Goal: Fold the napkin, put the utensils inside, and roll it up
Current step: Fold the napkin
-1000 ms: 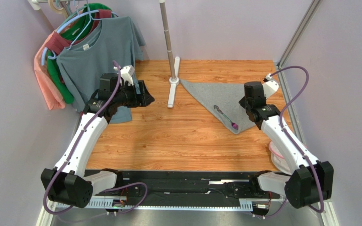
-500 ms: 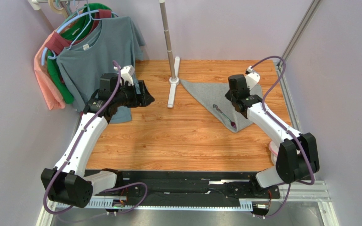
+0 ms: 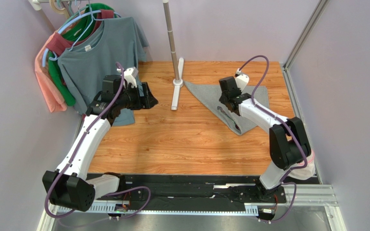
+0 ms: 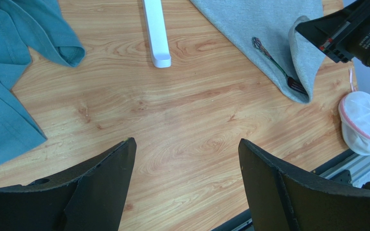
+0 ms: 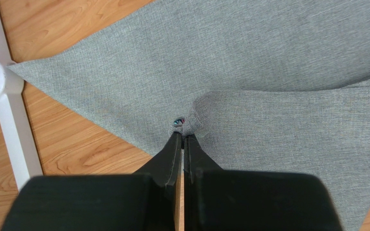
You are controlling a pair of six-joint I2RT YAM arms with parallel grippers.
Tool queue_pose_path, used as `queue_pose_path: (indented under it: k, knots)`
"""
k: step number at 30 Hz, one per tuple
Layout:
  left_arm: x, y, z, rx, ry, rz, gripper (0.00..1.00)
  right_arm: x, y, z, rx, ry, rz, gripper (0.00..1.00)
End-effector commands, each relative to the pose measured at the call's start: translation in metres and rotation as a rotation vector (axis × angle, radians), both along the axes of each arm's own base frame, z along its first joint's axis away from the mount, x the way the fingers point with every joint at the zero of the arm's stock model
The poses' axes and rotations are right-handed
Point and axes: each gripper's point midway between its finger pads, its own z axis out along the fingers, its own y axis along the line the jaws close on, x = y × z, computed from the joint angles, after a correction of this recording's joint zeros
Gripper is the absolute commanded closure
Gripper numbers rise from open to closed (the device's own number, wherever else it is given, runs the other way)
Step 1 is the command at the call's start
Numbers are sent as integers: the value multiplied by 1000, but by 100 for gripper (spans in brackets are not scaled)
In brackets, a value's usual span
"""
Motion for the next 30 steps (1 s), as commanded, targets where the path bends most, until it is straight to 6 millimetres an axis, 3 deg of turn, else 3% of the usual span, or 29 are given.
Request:
queue_pose_path:
  k: [1, 10, 22, 25, 27, 30]
  knots:
    - [4, -2, 5, -22, -21, -1, 13, 21, 20, 8, -10, -44, 26, 100]
    - [5, -2, 5, -23, -19, -3, 13, 22, 33, -25, -151, 23, -6, 100]
    - [5, -2, 5, -23, -19, -3, 13, 19, 38, -43, -192, 68, -19, 99]
    - [5, -2, 3, -21, -17, -3, 13, 21, 40, -43, -185, 68, -24, 84]
    - [5, -2, 3, -19, -16, -3, 13, 24, 44, -37, -169, 59, -15, 62]
    - [5, -1, 2, -14, -16, 1, 13, 31, 50, -12, -141, 13, 3, 50]
